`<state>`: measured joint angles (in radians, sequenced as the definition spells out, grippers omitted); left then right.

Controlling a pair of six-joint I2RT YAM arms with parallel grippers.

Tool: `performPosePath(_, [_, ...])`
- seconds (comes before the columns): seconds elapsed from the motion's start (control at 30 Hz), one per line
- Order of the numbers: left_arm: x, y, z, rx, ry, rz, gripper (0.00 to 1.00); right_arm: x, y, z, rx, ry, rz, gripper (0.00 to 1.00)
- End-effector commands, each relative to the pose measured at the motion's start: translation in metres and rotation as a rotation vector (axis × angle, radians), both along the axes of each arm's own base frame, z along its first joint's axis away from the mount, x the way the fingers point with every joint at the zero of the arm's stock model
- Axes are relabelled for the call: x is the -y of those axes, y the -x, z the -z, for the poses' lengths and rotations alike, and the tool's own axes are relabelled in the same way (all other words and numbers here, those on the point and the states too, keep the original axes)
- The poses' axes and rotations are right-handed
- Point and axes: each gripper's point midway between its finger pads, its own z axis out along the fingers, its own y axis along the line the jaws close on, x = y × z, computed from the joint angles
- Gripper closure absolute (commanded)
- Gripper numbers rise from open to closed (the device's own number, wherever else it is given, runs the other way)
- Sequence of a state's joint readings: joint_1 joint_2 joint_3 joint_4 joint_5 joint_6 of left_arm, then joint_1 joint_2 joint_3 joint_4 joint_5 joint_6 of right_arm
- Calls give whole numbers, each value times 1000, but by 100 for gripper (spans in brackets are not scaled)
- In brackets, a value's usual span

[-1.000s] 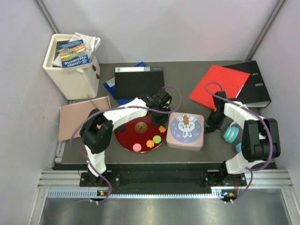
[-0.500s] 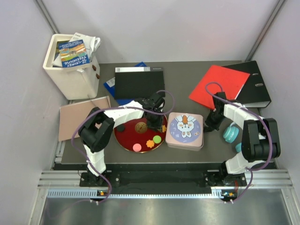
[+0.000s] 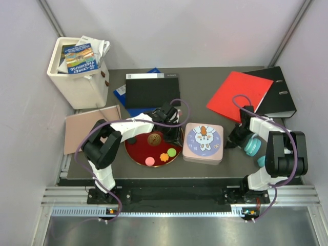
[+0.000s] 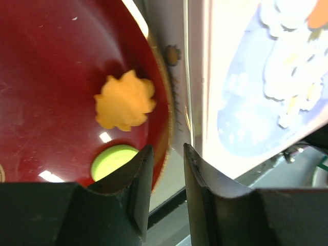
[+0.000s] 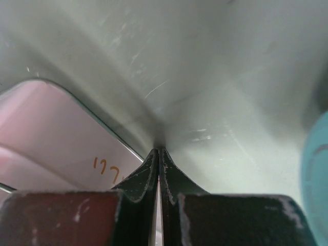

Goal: Pack the cookies

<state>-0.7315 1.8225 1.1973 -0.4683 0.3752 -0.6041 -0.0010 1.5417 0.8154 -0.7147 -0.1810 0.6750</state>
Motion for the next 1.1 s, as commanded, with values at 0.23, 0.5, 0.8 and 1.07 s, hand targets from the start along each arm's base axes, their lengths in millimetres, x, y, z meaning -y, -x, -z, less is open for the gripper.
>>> performPosePath(0.23, [12,3,-31,11,194,-10,67,6,-21,-14,122,-81,98,100])
performPosePath(0.5, [4,0,-29,3,225,-73,67,5,-20,-13,136,-88,102,100])
performPosePath(0.8, [-6,10,-39,-23,345,-90,87,6,-18,-14,146,-80,110,100])
performPosePath(1.07, [3,25,-46,-64,475,-35,100,8,-20,-14,156,-71,120,100])
